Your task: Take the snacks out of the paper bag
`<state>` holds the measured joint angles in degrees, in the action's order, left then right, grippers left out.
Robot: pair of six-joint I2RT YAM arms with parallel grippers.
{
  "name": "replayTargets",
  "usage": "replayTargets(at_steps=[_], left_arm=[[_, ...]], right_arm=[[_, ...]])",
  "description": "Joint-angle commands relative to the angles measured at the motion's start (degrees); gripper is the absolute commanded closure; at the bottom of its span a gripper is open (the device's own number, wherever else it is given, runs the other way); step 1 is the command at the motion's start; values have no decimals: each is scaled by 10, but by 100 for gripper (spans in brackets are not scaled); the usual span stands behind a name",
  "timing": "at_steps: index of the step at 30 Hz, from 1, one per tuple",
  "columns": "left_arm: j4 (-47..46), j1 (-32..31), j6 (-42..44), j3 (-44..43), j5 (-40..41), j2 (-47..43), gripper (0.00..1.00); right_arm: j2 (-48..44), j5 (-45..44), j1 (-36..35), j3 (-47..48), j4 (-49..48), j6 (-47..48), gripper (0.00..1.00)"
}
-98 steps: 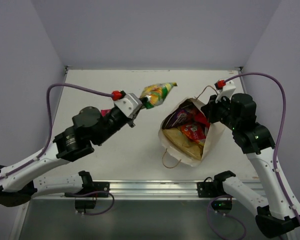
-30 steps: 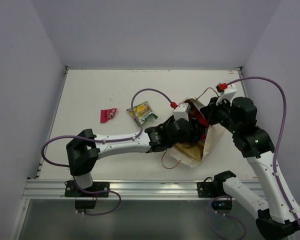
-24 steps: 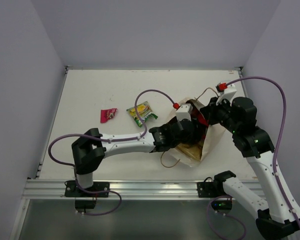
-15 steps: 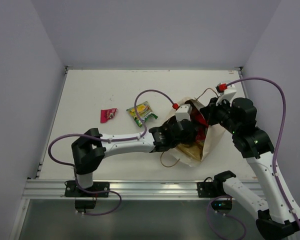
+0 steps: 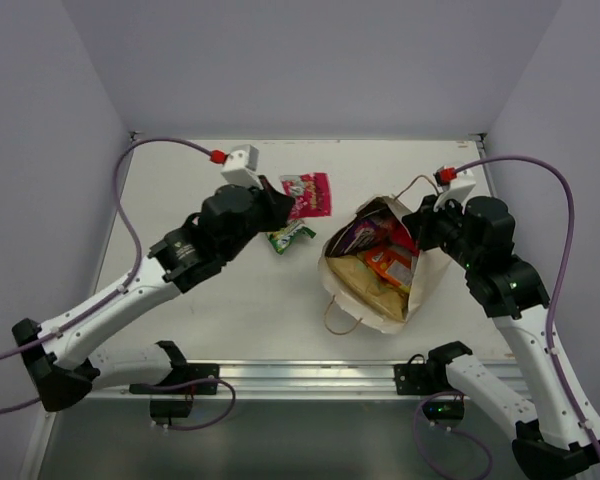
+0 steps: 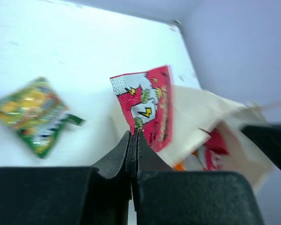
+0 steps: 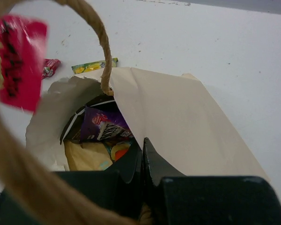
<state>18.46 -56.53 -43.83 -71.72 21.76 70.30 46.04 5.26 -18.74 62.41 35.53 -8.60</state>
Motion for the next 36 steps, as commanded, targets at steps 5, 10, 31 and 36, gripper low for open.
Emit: replayTargets(at_steps=[5, 10, 31, 36], left_arm=[[-73, 239, 115, 141, -108, -68, 100], [-232, 377, 148, 163, -234, 43, 100], [-168, 211, 61, 122, -191, -1, 10], [-199, 73, 52, 124, -175, -13, 14]], right_arm=[[-18, -3, -1, 4, -32, -3, 99], [-20, 6, -1, -1, -34, -1, 99], [-6, 9, -2, -5, -40, -2, 97], [0, 6, -3, 15, -25, -5, 97]])
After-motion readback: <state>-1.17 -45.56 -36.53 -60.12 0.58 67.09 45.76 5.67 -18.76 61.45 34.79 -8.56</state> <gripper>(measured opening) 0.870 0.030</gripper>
